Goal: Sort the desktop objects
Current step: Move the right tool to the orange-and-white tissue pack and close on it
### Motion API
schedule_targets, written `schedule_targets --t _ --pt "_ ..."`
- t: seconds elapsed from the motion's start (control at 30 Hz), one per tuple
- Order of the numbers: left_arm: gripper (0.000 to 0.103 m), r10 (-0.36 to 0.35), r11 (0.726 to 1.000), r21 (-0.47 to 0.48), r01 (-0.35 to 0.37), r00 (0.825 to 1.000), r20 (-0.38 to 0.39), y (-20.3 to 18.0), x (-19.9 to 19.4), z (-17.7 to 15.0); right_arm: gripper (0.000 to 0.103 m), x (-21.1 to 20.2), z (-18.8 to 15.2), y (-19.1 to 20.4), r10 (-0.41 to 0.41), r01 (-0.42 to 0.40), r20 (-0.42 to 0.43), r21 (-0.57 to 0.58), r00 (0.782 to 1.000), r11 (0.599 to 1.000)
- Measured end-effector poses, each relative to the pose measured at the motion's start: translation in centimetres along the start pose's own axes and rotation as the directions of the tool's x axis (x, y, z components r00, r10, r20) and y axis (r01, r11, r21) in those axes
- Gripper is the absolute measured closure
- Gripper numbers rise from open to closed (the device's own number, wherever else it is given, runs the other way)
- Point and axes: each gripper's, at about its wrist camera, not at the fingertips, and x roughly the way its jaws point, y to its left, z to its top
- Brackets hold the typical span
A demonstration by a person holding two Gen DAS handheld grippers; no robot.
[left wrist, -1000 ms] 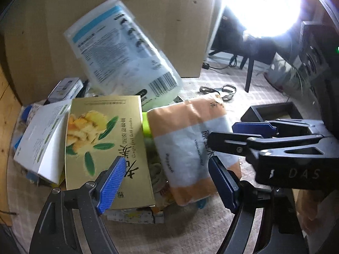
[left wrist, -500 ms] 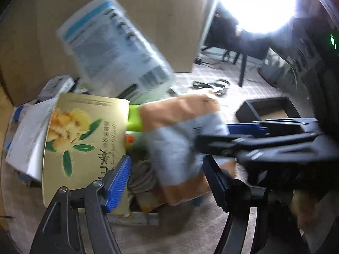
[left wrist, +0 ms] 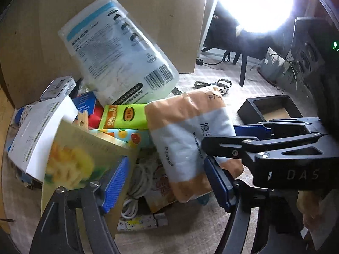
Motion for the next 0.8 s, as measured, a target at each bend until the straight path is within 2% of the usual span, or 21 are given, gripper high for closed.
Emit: schedule_targets --t 0.1,0.17,0.2,0.23,0.3,0.37,0.43,0.5,0.57,0.7,0.77,0.8 --pt "0.039 -0.042 0.999 -0.003 0.042 0.999 -0.012 -0.2 0.2 0.0 0.06 -0.1 0.1 -0.2 0.003 -0.003 0.002 0.006 1.0 1.0" --pt "0.037 -0.03 0.999 0.043 0.03 1.0 -0.011 -0.9 0.2 0.0 0.06 -0.1 0.2 -0.2 0.016 -0.015 -0.009 0.012 1.0 1.0" --pt "0.034 -0.008 0.998 0.068 0.008 1.0 0.003 -1.2 0.1 -0.1 0.06 0.0 0.2 -0.2 0.011 -0.011 -0.012 0.011 1.0 1.0" --pt "0.026 0.004 0.997 0.076 -0.004 1.0 0.009 -1.2 0.0 -0.1 0.06 0.0 0.2 -0.1 0.006 -0.005 -0.011 0.008 1.0 1.0" --pt "0.024 0.014 0.997 0.074 -0.016 1.0 0.015 -0.8 0.0 -0.2 0.06 -0.1 0.1 -0.1 0.005 -0.005 -0.009 0.008 1.0 1.0" --pt "0.024 -0.041 0.998 0.043 0.04 0.999 0.006 0.0 -0.1 -0.3 0.06 -0.1 0.1 -0.3 0.015 -0.015 -0.01 0.02 1.0 1.0" --pt "0.024 -0.139 0.99 -0.015 0.139 0.99 -0.01 0.9 -0.3 -0.4 0.06 -0.2 0.0 -0.4 0.026 -0.025 -0.013 0.035 1.0 0.999" --pt "0.024 -0.178 0.983 -0.041 0.178 0.984 0.01 1.4 -1.0 -0.4 0.06 -0.5 0.0 -0.5 0.027 -0.027 -0.01 0.04 1.0 0.999" --pt "0.023 -0.177 0.983 -0.043 0.178 0.984 0.025 1.8 -1.6 -0.3 0.06 -0.8 -0.2 -0.3 0.012 -0.012 -0.001 0.032 1.0 0.999" --pt "0.022 -0.208 0.976 -0.067 0.208 0.978 0.003 2.4 -1.9 0.1 0.06 -1.5 -0.5 -0.5 0.006 -0.006 0.015 0.033 1.0 0.999" --pt "0.019 -0.18 0.982 -0.053 0.181 0.983 0.015 2.2 -1.9 0.2 0.06 -1.8 -0.6 -0.6 0.005 -0.006 0.023 0.037 1.0 0.999" --pt "0.014 -0.157 0.986 -0.046 0.157 0.987 0.018 2.2 -1.9 0.2 0.06 -2.0 -0.6 -0.7 0.001 -0.002 0.027 0.035 1.0 0.999"
